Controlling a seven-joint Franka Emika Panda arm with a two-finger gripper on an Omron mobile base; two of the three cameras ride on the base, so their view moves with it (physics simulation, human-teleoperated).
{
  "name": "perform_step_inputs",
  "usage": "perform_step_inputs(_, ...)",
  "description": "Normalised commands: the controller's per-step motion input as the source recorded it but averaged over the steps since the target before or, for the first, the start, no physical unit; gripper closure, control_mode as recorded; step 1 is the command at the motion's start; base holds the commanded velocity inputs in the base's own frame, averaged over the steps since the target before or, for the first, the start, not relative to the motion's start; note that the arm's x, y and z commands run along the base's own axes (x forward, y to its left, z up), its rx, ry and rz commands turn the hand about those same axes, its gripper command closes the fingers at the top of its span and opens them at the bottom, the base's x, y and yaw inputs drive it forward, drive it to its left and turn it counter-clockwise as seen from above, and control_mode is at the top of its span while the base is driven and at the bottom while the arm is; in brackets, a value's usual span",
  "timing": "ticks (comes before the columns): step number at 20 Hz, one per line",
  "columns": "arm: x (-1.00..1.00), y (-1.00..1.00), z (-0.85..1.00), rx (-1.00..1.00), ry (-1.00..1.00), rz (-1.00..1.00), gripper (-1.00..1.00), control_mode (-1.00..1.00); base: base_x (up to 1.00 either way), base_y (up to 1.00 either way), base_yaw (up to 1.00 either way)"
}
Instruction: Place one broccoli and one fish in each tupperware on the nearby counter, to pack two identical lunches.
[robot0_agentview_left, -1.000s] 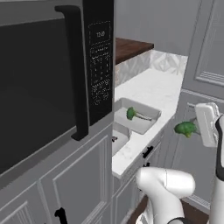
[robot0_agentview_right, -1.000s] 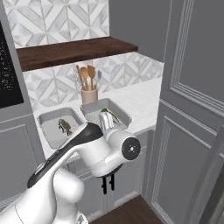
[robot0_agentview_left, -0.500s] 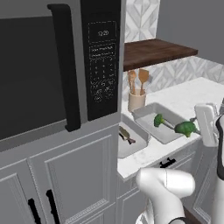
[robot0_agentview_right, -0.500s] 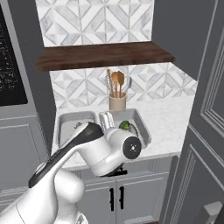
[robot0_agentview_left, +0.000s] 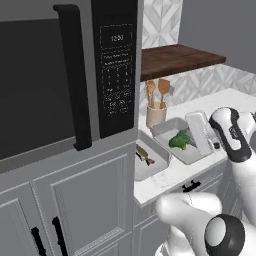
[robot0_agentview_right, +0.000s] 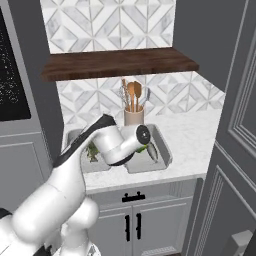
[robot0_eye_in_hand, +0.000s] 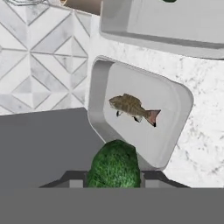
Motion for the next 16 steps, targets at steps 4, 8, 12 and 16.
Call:
perform_step_inputs(4,1.00,0.28,-0.58,0.08,0.21,0.24,1.00,-1.00,0.00,0.00,0.00)
perform_step_inputs(8,1.00,0.23,-0.60,0.09,0.17,0.25,1.00,-1.00,0.00,0.00,0.00)
perform_step_inputs(12,0.99,0.16,-0.57,0.00,0.13,0.21,1.00,-1.00,0.00,0.00,0.00)
perform_step_inputs(16,0.74,0.00,-0.58,0.00,0.14,0.21,1.00,-1.00,0.00,0.00,0.00)
